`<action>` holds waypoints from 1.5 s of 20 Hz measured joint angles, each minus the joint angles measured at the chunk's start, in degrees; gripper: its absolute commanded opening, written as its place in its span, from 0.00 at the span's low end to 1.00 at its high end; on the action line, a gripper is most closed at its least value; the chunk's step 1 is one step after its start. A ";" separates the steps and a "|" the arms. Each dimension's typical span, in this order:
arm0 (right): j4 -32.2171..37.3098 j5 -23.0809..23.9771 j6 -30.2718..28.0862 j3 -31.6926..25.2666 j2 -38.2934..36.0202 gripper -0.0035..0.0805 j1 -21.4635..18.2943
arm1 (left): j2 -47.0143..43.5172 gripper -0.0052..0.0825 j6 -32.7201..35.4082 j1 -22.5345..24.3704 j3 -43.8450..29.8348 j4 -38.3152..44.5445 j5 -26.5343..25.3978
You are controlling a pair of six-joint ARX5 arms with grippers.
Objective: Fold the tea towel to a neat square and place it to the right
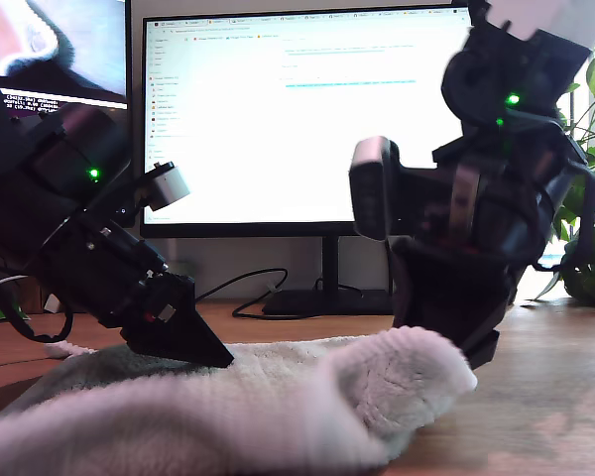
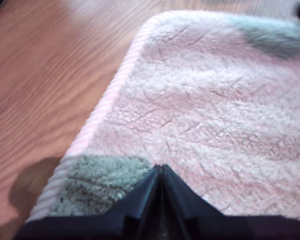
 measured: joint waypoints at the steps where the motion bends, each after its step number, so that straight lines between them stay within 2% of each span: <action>1: -1.86 0.04 -1.05 0.00 -0.02 0.03 0.22 | 0.00 0.03 0.00 0.00 0.00 0.02 0.00; 4: -4.66 2.99 -2.32 0.00 -0.20 0.03 0.02 | 0.00 0.03 0.00 0.07 0.00 0.22 0.02; 5: -4.42 5.11 -2.56 -0.02 -0.46 0.03 -0.07 | 0.00 0.03 0.00 0.17 0.00 0.48 0.02; 7: -2.10 6.25 -2.40 -0.02 -1.18 0.03 -0.46 | 0.00 0.03 0.00 0.28 0.00 0.66 -0.15; 13: 9.11 6.34 6.38 -0.02 -1.46 0.03 -0.31 | -0.48 0.03 0.00 0.39 0.02 0.50 -0.33; 16: 14.19 6.38 11.26 0.00 -1.46 0.03 -0.02 | -7.41 0.03 0.02 1.14 0.02 -2.45 -0.28; 18: 15.89 6.43 12.04 0.44 -1.46 0.03 -0.02 | -13.77 0.03 0.00 1.88 0.37 -5.42 0.00; 25: 30.62 17.70 18.67 2.91 -1.53 0.03 -0.28 | -21.81 0.03 -1.31 2.58 1.01 -19.12 -2.10; 30: 33.66 22.75 19.76 2.91 -1.53 0.03 -2.73 | -26.45 0.03 -1.31 2.58 1.01 -23.39 -4.07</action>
